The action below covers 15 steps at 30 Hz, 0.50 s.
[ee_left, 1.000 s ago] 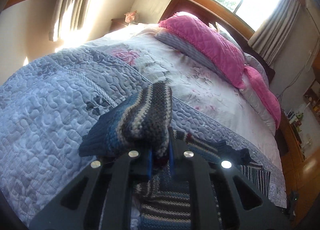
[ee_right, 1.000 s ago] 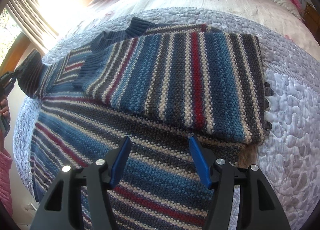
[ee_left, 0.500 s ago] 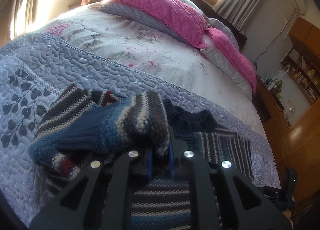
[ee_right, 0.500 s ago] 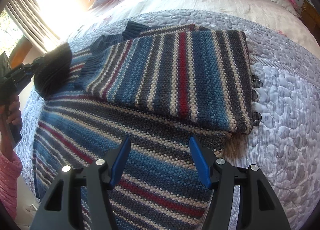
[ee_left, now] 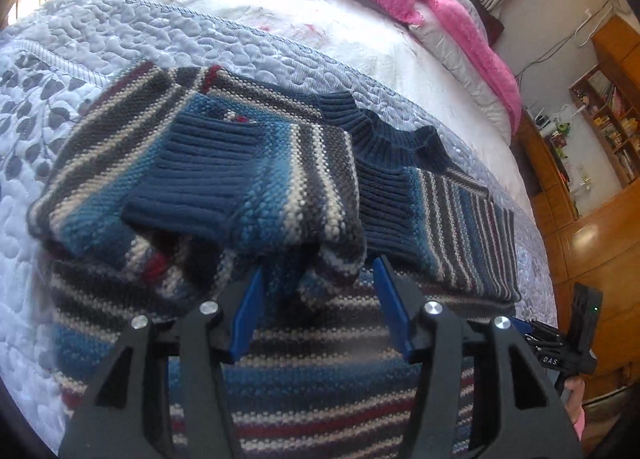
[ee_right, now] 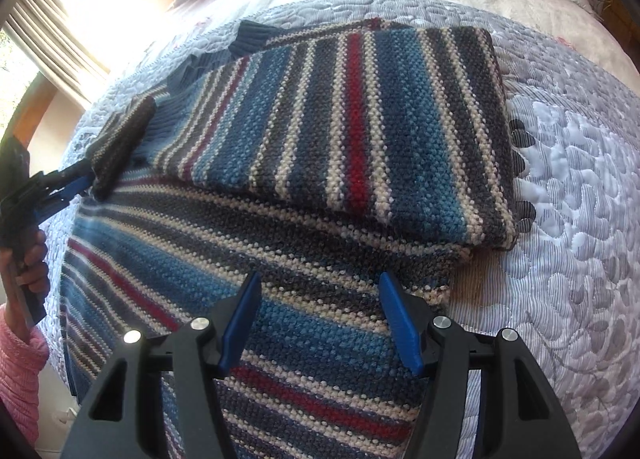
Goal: Fold small clothes
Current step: 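Grasp the ribbed cuff with the left tool and lay it beside the collar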
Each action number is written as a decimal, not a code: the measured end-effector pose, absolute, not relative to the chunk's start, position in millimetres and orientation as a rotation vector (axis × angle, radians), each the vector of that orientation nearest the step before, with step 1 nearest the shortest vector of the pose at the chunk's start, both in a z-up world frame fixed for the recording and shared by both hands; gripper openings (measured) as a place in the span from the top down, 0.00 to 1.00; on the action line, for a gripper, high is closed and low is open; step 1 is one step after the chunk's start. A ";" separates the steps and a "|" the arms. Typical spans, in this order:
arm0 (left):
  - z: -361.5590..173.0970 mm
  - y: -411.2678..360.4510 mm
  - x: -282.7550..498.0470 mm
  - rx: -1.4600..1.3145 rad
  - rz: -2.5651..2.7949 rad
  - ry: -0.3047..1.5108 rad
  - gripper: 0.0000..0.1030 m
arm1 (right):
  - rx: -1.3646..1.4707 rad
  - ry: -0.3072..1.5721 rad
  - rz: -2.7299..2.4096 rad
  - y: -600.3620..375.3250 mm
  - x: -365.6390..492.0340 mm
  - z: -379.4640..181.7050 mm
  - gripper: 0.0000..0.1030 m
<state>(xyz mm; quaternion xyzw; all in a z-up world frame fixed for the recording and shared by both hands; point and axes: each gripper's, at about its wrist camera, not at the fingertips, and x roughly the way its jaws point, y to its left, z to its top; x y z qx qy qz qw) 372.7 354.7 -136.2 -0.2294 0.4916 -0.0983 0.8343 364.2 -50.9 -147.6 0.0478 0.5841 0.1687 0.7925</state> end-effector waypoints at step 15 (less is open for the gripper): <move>-167.8 419.1 408.9 -0.871 -0.016 1.101 0.46 | 0.128 1.253 0.382 -58.0 362.1 -149.9 0.37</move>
